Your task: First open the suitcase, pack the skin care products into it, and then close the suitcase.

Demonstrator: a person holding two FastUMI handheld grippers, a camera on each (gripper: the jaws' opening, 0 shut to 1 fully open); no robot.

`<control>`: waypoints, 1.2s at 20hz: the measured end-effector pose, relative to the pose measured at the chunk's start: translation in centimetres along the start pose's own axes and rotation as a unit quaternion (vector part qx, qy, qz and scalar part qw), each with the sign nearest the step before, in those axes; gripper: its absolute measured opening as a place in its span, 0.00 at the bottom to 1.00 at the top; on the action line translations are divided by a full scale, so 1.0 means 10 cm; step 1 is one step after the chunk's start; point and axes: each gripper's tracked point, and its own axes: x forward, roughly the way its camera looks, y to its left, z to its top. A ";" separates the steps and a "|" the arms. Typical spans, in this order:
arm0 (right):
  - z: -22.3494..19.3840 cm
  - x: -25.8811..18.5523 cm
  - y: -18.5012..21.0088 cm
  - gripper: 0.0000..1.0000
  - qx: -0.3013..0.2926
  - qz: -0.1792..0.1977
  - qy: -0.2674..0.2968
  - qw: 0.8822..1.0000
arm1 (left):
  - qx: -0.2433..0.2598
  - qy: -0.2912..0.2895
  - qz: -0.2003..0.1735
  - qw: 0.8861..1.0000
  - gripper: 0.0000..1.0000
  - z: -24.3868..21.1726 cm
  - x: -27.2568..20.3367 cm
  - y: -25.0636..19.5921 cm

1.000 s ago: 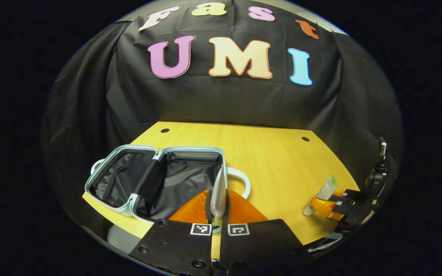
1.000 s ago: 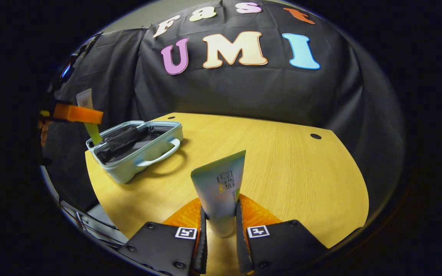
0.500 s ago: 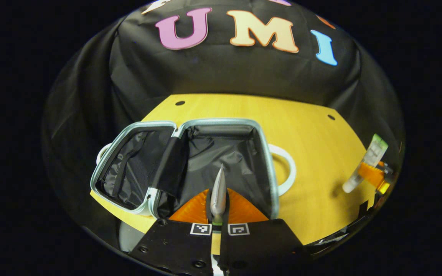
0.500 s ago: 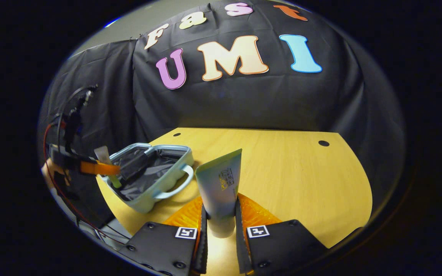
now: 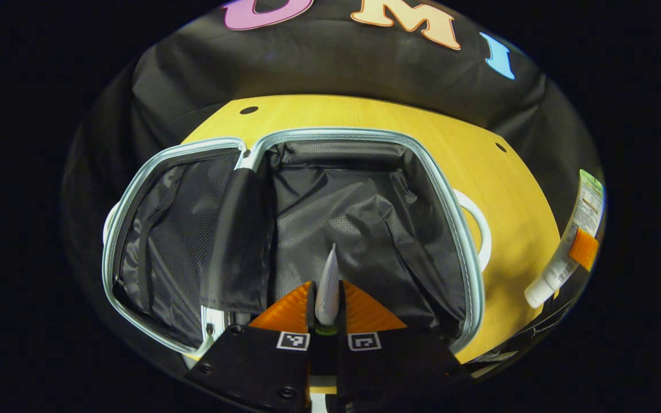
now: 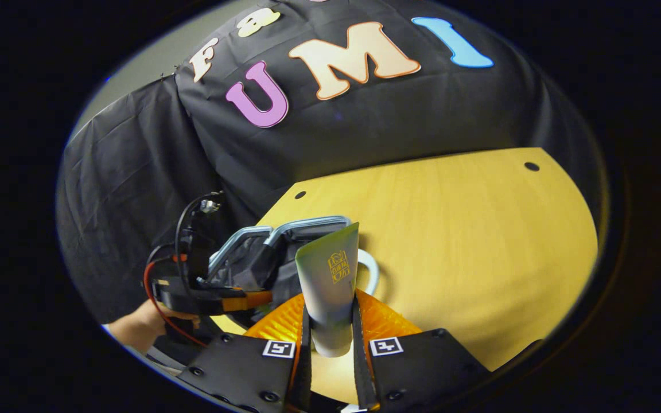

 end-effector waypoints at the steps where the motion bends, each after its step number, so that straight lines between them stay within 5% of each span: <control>1: -0.03 0.07 0.11 0.33 0.007 0.005 0.010 1.000 | -0.001 -0.005 -0.008 1.000 0.10 0.06 0.02 0.02; 6: -0.31 0.45 0.54 0.33 0.000 0.006 0.054 0.999 | -0.023 -0.029 -0.059 0.998 0.94 0.25 -0.12 0.12; 10: -0.65 0.80 0.61 0.33 0.007 -0.029 0.105 0.994 | -0.043 -0.070 -0.085 0.993 0.93 0.52 -0.36 0.47; 16: -0.94 1.11 0.44 0.33 0.004 -0.097 0.139 0.985 | -0.084 -0.114 -0.034 0.989 0.96 0.73 -0.67 1.48; 19: -0.85 1.12 0.59 0.33 0.020 -0.082 0.122 0.989 | -0.112 -0.122 0.002 0.986 0.99 0.71 -0.76 2.01; 22: -0.77 1.18 0.61 0.73 0.026 -0.083 0.106 0.991 | -0.120 -0.123 0.036 0.984 0.96 0.67 -0.76 2.46; 23: -0.71 1.18 0.61 0.71 0.025 -0.082 0.098 0.991 | -0.119 -0.125 0.045 0.984 0.96 0.67 -0.77 2.59; 24: -0.65 1.18 0.65 0.85 0.027 -0.079 0.087 0.993 | -0.119 -0.127 0.057 0.983 0.96 0.69 -0.76 2.72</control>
